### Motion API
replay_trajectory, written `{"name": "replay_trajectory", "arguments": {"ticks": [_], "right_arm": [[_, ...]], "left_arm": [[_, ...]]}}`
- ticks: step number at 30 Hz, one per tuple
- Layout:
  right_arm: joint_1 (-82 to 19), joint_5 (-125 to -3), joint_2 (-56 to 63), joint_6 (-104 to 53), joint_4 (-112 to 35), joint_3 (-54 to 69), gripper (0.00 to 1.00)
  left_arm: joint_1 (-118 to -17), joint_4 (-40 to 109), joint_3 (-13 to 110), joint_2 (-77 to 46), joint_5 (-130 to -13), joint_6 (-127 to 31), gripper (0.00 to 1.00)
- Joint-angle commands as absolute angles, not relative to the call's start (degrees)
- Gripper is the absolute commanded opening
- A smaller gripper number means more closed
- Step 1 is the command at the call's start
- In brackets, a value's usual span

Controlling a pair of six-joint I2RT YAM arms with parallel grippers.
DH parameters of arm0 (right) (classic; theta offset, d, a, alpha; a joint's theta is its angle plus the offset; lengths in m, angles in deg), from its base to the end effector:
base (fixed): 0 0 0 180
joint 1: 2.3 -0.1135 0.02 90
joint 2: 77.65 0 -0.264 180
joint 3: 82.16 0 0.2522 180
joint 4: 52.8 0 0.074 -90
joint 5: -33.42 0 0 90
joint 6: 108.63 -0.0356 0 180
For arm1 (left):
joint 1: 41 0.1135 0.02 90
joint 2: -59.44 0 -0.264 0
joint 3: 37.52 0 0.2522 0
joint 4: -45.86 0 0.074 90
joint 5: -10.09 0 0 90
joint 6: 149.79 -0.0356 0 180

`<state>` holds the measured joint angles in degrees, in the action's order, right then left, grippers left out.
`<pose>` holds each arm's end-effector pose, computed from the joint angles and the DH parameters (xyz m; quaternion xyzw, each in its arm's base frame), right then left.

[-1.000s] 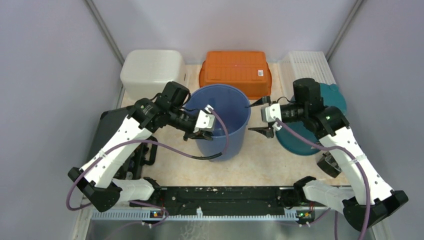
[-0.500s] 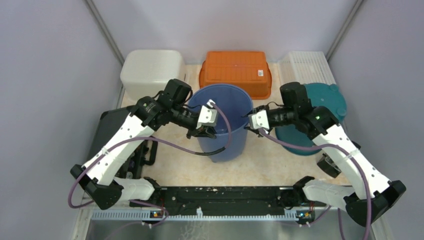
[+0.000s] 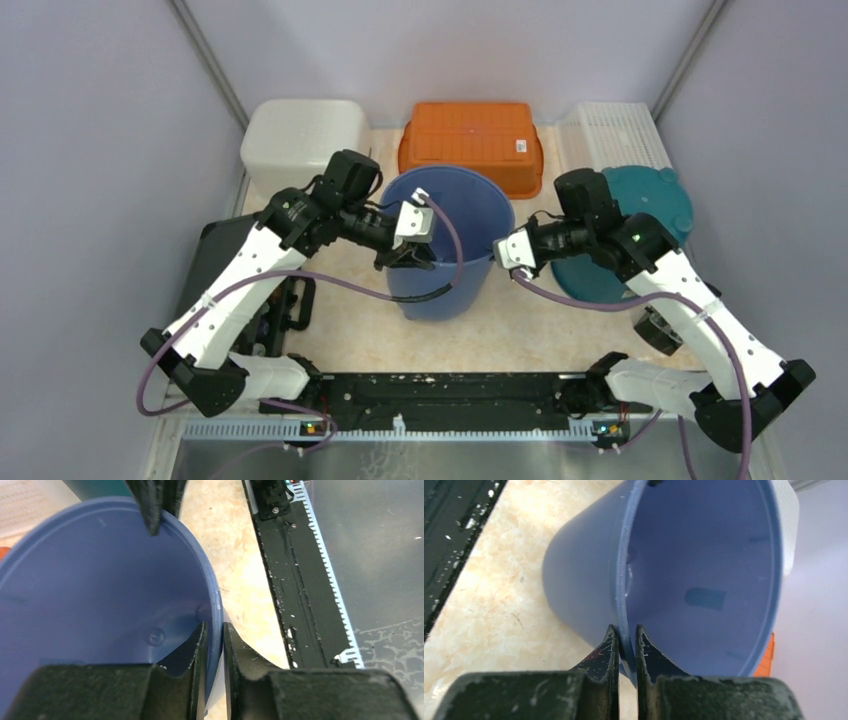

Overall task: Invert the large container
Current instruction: Place the container at the center of the board.

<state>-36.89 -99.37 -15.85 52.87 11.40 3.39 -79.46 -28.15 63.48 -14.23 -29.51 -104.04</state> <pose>0.1528 0.1347 0.3828 -0.7675 0.3861 0.1907 0.4750 0.1679 -0.1684 0.4123 0.6736 0.5274 -0.3783 0.3535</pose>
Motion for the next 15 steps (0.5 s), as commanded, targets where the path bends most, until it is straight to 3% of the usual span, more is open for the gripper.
{"name": "replay_trajectory", "arguments": {"ticks": [1,7,9,15], "right_arm": [[-37.62,-102.42,-15.97,49.65,7.28,7.57,0.0],[-37.6,-108.42,-15.95,46.48,8.1,7.77,0.0],[-37.61,-110.03,-15.74,43.63,6.85,7.45,0.0],[-37.04,-113.85,-15.11,28.81,-4.18,2.53,0.0]], "left_arm": [[-79.42,-23.71,65.82,-13.64,-25.48,-102.55,0.3],[-79.23,-23.87,66.47,-12.1,-27.87,-102.76,0.85],[-79.23,-24.14,67.95,-11.66,-29.2,-102.94,0.98],[-79.21,-23.75,74.02,-9.43,-35.46,-101.44,0.99]]}}
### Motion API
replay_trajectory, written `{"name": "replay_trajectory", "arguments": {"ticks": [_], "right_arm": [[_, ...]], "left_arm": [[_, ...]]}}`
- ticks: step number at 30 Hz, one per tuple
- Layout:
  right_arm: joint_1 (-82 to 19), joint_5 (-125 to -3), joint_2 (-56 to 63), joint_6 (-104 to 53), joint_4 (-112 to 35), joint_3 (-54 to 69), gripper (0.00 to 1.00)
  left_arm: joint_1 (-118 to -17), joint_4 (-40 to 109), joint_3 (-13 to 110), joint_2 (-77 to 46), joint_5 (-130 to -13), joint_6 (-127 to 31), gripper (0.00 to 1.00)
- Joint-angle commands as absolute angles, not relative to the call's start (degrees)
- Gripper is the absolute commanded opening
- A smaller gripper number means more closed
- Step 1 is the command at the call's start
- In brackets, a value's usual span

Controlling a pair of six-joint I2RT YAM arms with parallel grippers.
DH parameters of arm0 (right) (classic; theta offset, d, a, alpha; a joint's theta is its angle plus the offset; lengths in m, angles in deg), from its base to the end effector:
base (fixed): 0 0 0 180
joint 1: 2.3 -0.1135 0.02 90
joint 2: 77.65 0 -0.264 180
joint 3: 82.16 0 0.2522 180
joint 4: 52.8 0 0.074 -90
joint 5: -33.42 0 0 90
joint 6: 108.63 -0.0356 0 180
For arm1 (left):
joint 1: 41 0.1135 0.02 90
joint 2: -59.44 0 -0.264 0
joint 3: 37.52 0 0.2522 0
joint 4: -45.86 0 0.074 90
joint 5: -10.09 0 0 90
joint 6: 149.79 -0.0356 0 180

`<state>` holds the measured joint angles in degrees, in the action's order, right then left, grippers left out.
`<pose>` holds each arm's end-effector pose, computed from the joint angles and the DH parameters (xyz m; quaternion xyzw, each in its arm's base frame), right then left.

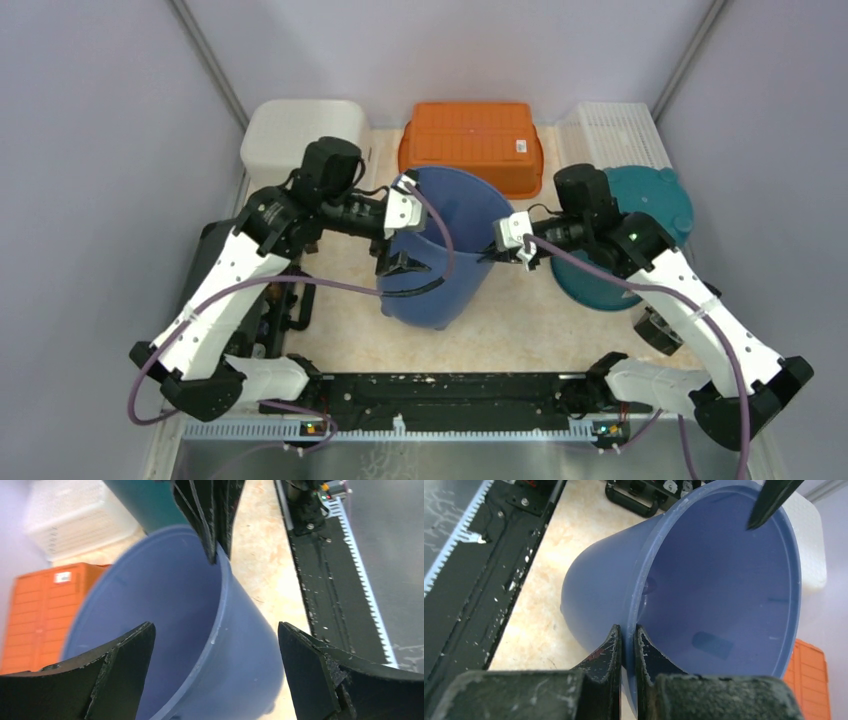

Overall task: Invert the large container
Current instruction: Place the container at the center of the board.

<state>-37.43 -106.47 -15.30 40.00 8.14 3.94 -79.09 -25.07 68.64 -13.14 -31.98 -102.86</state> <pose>0.1524 0.1405 0.3903 -0.7210 0.4182 0.2877 0.4717 0.1638 -0.1620 0.4455 0.6696 0.5049 -0.3461 0.4207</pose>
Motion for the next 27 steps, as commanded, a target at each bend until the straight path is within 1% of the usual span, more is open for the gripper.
{"name": "replay_trajectory", "arguments": {"ticks": [1,5,7,13,16,20,27], "right_arm": [[-36.62,-115.46,-14.87,24.36,-6.89,1.25,0.0],[-33.6,-121.64,-13.58,5.56,-23.79,-3.32,0.0],[-32.62,-122.71,-12.98,-3.26,-31.28,-4.98,0.0],[-31.76,-119.1,-11.42,-23.69,-48.01,-9.18,0.0],[-31.44,-116.96,-11.05,-30.77,-54.05,-12.03,0.0],[-31.34,-113.9,-10.7,-35.18,-58.14,-15.06,0.0],[-31.3,-111.21,-9.61,-41.91,-64.69,-19.84,0.0]], "left_arm": [[-79.2,-23.13,75.06,-9.09,-36.99,-100.34,0.99],[-79.15,-18.64,78.57,-8.25,-47.05,-95.02,0.99],[-79.1,-15.06,79.53,-8.3,-52.78,-92.24,0.99],[-78.19,-5.09,77.37,-9.38,-70.34,-84.6,0.99],[-77.5,-1.42,75.67,-10.44,-76.59,-81.78,0.99],[-76.53,0.66,75.14,-11.25,-79.37,-78.4,0.99],[-75.56,1.16,76.62,-12.67,-77.09,-73.28,0.99]]}}
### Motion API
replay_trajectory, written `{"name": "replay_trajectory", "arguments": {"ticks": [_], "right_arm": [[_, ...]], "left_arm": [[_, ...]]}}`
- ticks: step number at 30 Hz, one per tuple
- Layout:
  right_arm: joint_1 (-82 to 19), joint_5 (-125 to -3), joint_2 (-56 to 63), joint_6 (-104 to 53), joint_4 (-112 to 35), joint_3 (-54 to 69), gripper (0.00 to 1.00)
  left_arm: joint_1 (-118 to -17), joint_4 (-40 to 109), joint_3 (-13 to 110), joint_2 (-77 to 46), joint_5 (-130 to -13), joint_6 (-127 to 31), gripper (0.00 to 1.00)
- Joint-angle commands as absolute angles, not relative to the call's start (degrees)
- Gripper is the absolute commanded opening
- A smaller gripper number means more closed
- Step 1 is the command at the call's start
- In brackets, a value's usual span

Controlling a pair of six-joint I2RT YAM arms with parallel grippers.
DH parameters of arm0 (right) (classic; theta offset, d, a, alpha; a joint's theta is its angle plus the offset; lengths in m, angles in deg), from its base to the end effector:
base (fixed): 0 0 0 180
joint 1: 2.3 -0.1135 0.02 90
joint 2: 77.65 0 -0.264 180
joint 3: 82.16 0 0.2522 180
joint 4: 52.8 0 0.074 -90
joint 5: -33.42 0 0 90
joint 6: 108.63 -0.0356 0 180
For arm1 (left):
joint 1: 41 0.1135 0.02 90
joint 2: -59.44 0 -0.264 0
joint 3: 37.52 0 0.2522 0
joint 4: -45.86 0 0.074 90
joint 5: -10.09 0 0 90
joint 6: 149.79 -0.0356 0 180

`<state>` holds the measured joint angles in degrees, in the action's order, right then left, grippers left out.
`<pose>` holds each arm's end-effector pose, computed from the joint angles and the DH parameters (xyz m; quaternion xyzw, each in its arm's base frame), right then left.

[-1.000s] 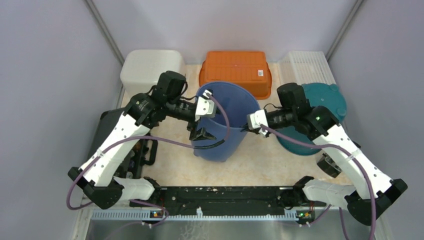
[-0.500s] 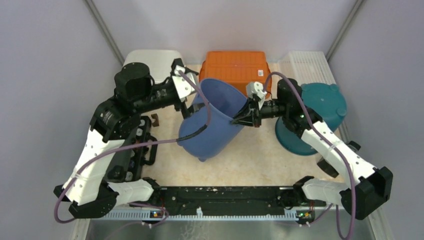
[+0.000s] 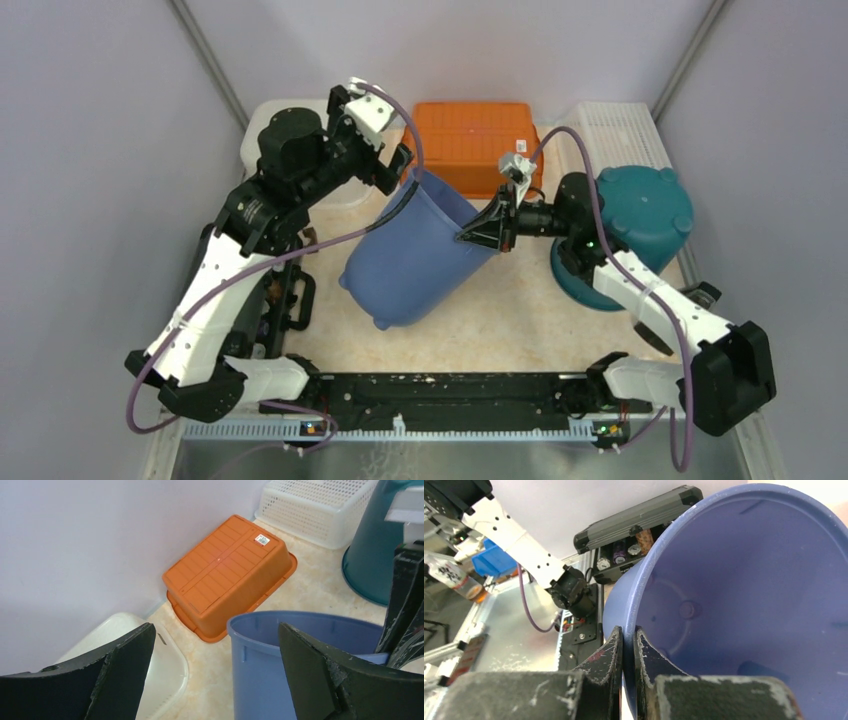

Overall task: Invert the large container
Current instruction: Place the container at the center of the board.

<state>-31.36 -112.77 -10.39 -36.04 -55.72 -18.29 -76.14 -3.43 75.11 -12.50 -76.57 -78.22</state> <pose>0.2160 0.1539 0.3413 -0.3935 0.5894 0.5523 0.4389 0.1932 -0.1385 0.5125 0.3585 0.6679 -0.1166 0.6417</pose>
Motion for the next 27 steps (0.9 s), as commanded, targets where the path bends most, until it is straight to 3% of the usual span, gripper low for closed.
{"name": "replay_trajectory", "arguments": {"ticks": [1,12,18,27], "right_arm": [[-31.3,-110.86,-9.52,-42.61,-65.17,-20.2,0.0],[-30.2,-107.22,-7.86,-46.26,-67.44,-23.58,0.0],[-28.55,-106.23,-6.3,-49.53,-66.9,-23.25,0.0],[-27.74,-102.56,-7.06,-44.72,-51.88,-18.03,0.0]], "left_arm": [[-75.34,1.16,76.95,-13.04,-76.87,-72.83,0.99],[-68.51,4.84,78.43,-16.03,-89.34,-62.8,0.99],[-63.57,6.09,70.11,-13.0,-89.75,-63.59,0.99],[-60.66,4.77,54.67,-6.16,-88.4,-68.59,0.99]]}}
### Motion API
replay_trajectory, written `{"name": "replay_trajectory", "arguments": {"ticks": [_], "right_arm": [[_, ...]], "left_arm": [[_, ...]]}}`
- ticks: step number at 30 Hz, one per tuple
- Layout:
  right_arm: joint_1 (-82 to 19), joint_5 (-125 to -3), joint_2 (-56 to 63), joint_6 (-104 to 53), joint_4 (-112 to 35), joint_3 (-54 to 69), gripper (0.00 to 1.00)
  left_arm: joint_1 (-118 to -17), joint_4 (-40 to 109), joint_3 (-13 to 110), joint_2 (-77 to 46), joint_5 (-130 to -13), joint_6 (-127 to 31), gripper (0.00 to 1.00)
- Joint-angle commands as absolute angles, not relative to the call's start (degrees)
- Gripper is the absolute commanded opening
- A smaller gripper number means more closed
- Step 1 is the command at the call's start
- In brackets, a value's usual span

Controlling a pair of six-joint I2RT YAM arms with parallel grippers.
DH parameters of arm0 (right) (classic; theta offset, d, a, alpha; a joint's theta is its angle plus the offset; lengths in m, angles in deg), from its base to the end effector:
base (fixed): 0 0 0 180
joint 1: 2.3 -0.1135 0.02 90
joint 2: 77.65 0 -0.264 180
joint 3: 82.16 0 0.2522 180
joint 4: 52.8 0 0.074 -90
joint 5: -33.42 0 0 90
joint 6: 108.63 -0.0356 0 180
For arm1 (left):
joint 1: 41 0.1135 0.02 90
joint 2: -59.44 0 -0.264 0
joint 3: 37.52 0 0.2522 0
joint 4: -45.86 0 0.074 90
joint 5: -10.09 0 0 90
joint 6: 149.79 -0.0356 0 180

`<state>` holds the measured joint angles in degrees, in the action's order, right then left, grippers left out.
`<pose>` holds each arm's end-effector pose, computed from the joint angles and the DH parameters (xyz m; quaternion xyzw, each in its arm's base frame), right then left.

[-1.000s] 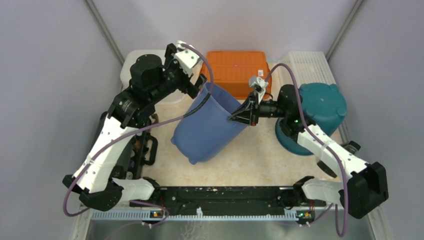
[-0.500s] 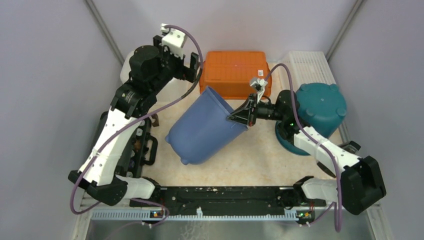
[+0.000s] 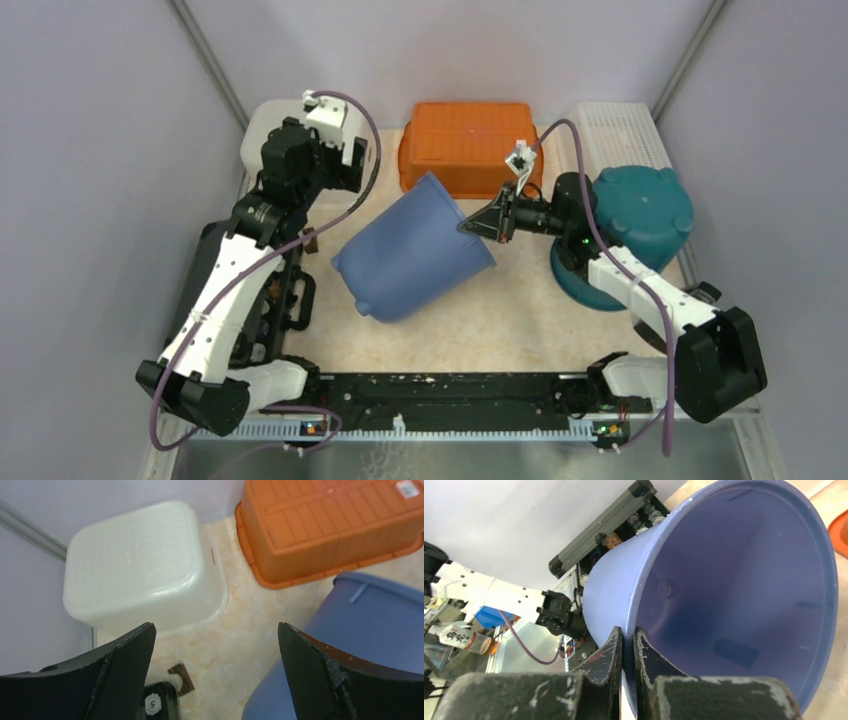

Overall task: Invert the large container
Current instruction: Place the container at the center of the board.

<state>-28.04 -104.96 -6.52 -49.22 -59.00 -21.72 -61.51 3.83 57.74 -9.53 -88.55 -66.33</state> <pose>0.2405 0.1455 0.3089 -0.2496 0.6810 0.5575 0.4039 0.2421 -0.0849 0.4420 0.1417 0.7836 -0.0136 0.6047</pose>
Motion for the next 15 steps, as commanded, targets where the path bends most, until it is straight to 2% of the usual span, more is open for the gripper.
{"name": "replay_trajectory", "arguments": {"ticks": [1,15], "right_arm": [[-27.76,-101.79,-7.19,-43.51,-50.31,-17.88,0.0],[-27.78,-96.97,-8.73,-31.45,-40.08,-17.61,0.0]], "left_arm": [[-60.49,4.47,53.82,-5.55,-88.39,-69.04,0.99],[-60.34,2.34,44.53,-0.89,-84.47,-75.43,0.99]]}}
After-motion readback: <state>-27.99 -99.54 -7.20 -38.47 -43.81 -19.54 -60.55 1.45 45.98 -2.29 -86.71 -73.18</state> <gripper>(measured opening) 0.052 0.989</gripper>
